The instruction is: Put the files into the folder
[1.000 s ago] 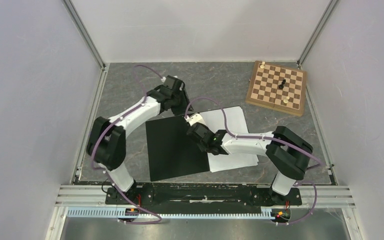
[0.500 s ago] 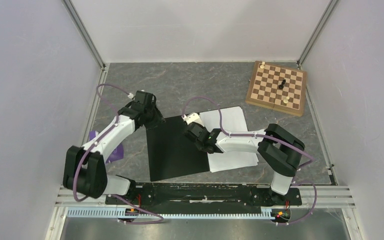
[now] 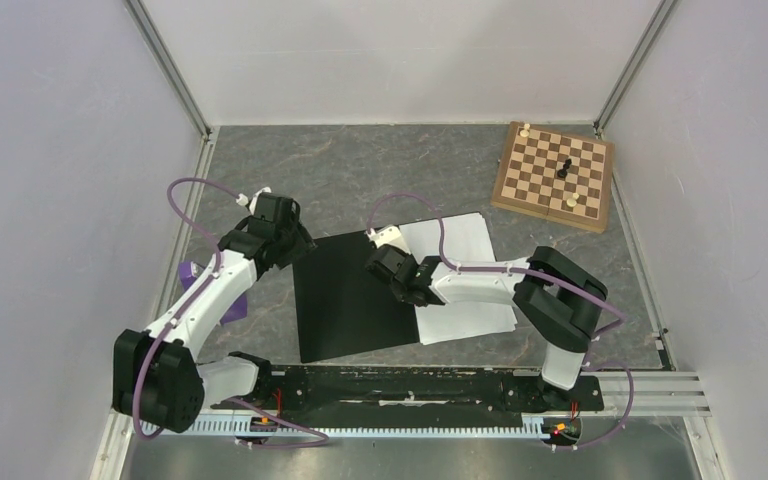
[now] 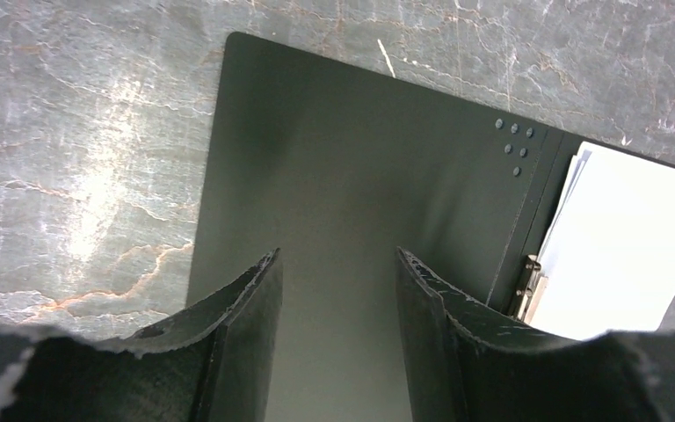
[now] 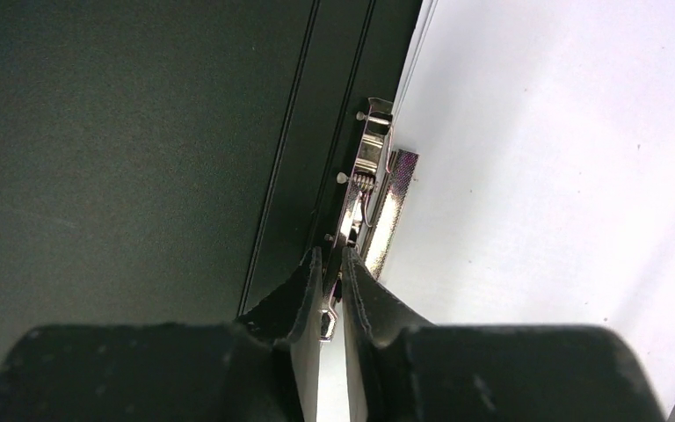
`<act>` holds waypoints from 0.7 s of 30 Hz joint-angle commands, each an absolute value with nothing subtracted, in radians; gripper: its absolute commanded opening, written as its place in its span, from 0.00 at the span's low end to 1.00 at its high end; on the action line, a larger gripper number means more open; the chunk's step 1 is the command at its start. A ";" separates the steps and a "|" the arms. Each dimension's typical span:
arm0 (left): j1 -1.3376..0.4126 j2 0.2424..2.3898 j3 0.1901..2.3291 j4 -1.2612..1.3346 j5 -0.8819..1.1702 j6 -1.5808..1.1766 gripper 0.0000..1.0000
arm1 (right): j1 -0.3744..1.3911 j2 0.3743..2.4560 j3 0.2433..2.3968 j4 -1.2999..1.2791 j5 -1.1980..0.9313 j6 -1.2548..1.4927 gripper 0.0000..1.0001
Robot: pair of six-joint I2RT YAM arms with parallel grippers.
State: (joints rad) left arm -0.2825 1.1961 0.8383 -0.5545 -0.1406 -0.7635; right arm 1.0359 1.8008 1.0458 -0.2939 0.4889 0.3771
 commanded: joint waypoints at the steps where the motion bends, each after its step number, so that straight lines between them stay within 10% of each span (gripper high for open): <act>1: -0.271 1.160 0.839 -0.571 -0.189 -0.754 0.57 | 1.036 1.858 1.093 -0.350 0.474 0.406 0.12; 7: -0.261 1.122 0.833 -0.579 -0.197 -0.728 0.62 | 1.035 1.865 1.107 -0.374 0.486 0.408 0.25; 14: -0.252 1.128 0.817 -0.546 -0.122 -0.697 0.67 | 1.027 1.846 1.162 -0.383 0.458 0.394 0.00; 21: -0.205 1.118 0.781 -0.489 0.038 -0.648 0.77 | 0.974 1.752 1.257 -0.423 0.446 0.373 0.00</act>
